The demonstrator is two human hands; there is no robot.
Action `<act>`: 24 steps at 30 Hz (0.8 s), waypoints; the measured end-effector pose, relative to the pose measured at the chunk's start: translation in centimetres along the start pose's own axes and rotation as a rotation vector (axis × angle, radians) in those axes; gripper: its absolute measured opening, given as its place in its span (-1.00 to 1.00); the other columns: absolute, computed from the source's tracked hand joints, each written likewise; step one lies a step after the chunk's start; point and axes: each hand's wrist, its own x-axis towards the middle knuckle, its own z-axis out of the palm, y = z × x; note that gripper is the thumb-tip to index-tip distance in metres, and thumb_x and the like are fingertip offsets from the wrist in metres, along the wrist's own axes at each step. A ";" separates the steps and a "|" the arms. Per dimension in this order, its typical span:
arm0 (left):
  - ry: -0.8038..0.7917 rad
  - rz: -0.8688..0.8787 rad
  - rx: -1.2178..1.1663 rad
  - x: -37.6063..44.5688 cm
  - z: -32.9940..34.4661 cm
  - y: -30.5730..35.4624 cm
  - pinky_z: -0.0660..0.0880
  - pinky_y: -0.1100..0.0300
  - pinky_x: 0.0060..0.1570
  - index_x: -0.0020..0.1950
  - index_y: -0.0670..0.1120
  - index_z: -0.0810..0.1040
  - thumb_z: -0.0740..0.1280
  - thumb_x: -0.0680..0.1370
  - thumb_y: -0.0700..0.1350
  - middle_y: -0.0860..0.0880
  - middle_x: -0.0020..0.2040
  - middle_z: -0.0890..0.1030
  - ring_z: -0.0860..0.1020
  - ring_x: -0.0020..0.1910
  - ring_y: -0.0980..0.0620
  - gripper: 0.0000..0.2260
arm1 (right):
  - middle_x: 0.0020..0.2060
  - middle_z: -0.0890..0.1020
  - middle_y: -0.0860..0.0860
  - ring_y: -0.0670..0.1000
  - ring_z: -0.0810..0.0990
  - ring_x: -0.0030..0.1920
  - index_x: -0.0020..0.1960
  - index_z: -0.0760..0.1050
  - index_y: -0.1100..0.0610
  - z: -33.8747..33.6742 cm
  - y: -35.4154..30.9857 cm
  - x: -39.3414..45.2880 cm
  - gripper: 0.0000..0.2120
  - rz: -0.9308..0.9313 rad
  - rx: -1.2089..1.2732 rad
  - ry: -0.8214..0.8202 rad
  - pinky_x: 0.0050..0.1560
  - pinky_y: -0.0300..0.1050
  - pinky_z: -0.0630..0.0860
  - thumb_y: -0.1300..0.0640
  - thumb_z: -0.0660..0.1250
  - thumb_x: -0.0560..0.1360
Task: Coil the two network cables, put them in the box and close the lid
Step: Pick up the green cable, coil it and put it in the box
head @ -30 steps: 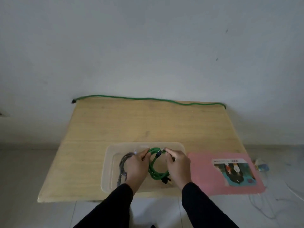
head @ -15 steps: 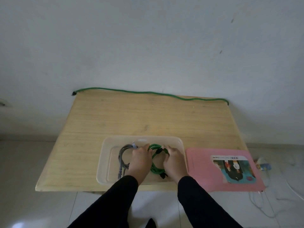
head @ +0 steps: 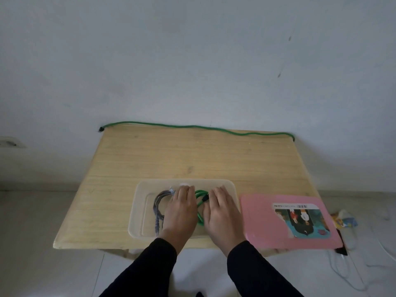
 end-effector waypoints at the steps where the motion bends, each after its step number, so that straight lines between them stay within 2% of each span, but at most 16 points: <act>1: 0.039 0.020 0.022 -0.1 -0.4 -0.1 0.55 0.10 -0.03 0.05 -0.29 0.54 0.24 0.39 -0.32 -0.19 -0.04 0.59 0.59 -0.05 -0.14 -0.75 | 0.12 0.60 0.16 0.17 0.50 0.27 0.17 0.50 0.29 -0.2 -0.1 -0.1 -0.60 -0.029 -0.005 0.006 0.22 -0.03 0.48 0.09 0.05 0.54; 3: 0.102 0.029 0.026 -0.2 -1.1 -0.5 0.56 0.08 -0.02 0.03 -0.29 0.54 0.14 0.44 -0.28 -0.20 -0.05 0.60 0.58 -0.03 -0.16 -0.74 | 0.15 0.58 0.17 0.16 0.48 0.28 0.19 0.49 0.29 -0.6 -0.4 -0.3 -0.61 -0.072 0.000 0.009 0.24 -0.04 0.46 0.09 0.06 0.54; 7: 0.161 -0.003 0.007 0.3 -3.2 -2.0 0.57 0.08 -0.10 0.04 -0.29 0.54 0.22 0.45 -0.25 -0.20 -0.03 0.60 0.58 -0.02 -0.16 -0.77 | 0.16 0.58 0.18 0.14 0.49 0.27 0.21 0.47 0.30 -1.2 -1.0 0.6 -0.59 -0.096 0.007 0.008 0.25 -0.04 0.45 0.08 0.07 0.53; 14: 0.218 -0.035 0.101 3.6 -7.1 -7.2 0.57 0.03 -0.08 0.12 -0.33 0.52 0.11 0.53 -0.18 -0.23 -0.05 0.60 0.59 -0.05 -0.20 -0.69 | 0.19 0.55 0.18 0.14 0.51 0.24 0.25 0.44 0.31 -1.8 -4.0 6.2 -0.51 -0.163 -0.029 -0.021 0.20 -0.03 0.50 0.03 0.01 0.51; 18: 0.214 -0.090 0.145 6.0 -9.0 -11.7 0.58 0.03 -0.08 0.09 -0.32 0.53 0.10 0.52 -0.17 -0.23 -0.06 0.61 0.59 -0.06 -0.20 -0.69 | 0.22 0.51 0.20 0.15 0.48 0.26 0.28 0.39 0.32 -1.1 -6.7 10.9 -0.56 -0.221 -0.036 -0.010 0.27 -0.01 0.43 0.07 0.11 0.52; 20: 0.216 -0.111 0.180 7.4 -9.6 -14.5 0.57 0.04 -0.13 0.05 -0.30 0.53 0.15 0.52 -0.21 -0.22 -0.10 0.61 0.59 -0.11 -0.19 -0.76 | 0.28 0.46 0.19 0.14 0.41 0.31 0.33 0.33 0.32 -0.3 -8.0 13.6 -0.57 -0.241 -0.035 -0.035 0.33 -0.03 0.36 0.09 0.14 0.54; 22: 0.217 -0.122 0.206 8.8 -10.1 -17.7 0.57 0.04 -0.15 -0.01 -0.30 0.54 0.32 0.46 -0.29 -0.23 -0.14 0.60 0.59 -0.14 -0.20 -0.86 | 0.33 0.40 0.17 0.10 0.34 0.36 0.37 0.27 0.30 0.8 -9.4 16.4 -0.55 -0.257 -0.045 -0.076 0.37 -0.08 0.28 0.08 0.11 0.56; 24: 0.186 -0.140 0.212 10.2 -10.3 -21.0 0.58 0.04 -0.17 -0.04 -0.29 0.54 0.43 0.38 -0.32 -0.22 -0.16 0.59 0.59 -0.17 -0.21 -0.81 | 0.37 0.34 0.14 0.07 0.28 0.39 0.41 0.21 0.27 2.2 -10.8 19.2 -0.53 -0.256 -0.057 -0.127 0.39 -0.11 0.23 0.06 0.07 0.58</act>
